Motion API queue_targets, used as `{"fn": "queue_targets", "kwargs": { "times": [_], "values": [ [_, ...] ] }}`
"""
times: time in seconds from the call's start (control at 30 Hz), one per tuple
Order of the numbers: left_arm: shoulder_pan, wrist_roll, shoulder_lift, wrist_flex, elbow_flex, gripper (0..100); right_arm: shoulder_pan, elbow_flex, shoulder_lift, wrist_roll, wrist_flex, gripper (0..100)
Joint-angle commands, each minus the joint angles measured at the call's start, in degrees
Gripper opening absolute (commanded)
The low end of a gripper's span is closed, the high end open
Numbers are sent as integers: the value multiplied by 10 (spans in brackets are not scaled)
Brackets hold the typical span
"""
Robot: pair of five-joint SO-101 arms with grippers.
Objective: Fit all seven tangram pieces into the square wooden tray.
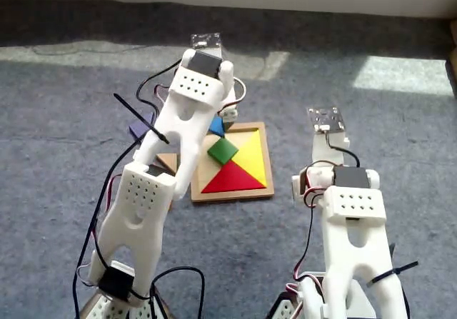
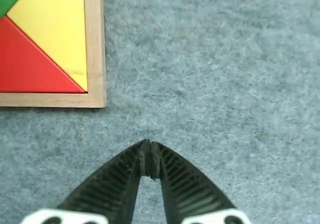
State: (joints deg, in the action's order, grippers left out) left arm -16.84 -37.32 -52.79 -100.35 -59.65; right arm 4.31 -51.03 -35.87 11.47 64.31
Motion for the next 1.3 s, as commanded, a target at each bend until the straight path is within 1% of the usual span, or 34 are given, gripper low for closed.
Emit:
{"fn": "queue_targets", "kwargs": {
  "times": [0.0,0.2,0.27,0.4,0.47,0.5,0.57,0.67,0.73,0.83,1.07,1.2,1.27],
  "values": [
    [-33,-73,39,-1,0,77,-7,2,-14,-1,-8,4],
    [-60,-251,15,3,-2,79,-7,2,-14,-1,-7,4],
    [-61,-286,-7,37,-1,80,-7,2,-14,-1,-6,4],
    [-57,-318,-62,96,-2,82,-8,-8,-18,-1,-8,4],
    [-61,-324,-72,98,-3,119,-8,-13,-18,-1,-8,4],
    [-64,-324,-71,94,-4,159,-8,-14,-18,-1,-8,4],
    [-69,-324,-68,84,-15,272,-8,-14,-18,-1,-8,4],
    [-72,-325,-64,45,-60,451,-8,-13,-18,-1,-8,4],
    [-73,-325,-61,15,-89,521,-8,-13,-18,-1,-8,4],
    [-72,-325,-61,-5,-124,534,-8,-13,-19,-1,-8,4],
    [-39,-319,-58,-9,-160,534,-8,-13,-19,-1,-8,4],
    [-17,-265,-53,-10,-159,534,-8,-13,-19,-1,-9,4],
    [-11,-252,-37,-10,-129,534,-8,-13,-19,-1,-9,4]
  ]
}}
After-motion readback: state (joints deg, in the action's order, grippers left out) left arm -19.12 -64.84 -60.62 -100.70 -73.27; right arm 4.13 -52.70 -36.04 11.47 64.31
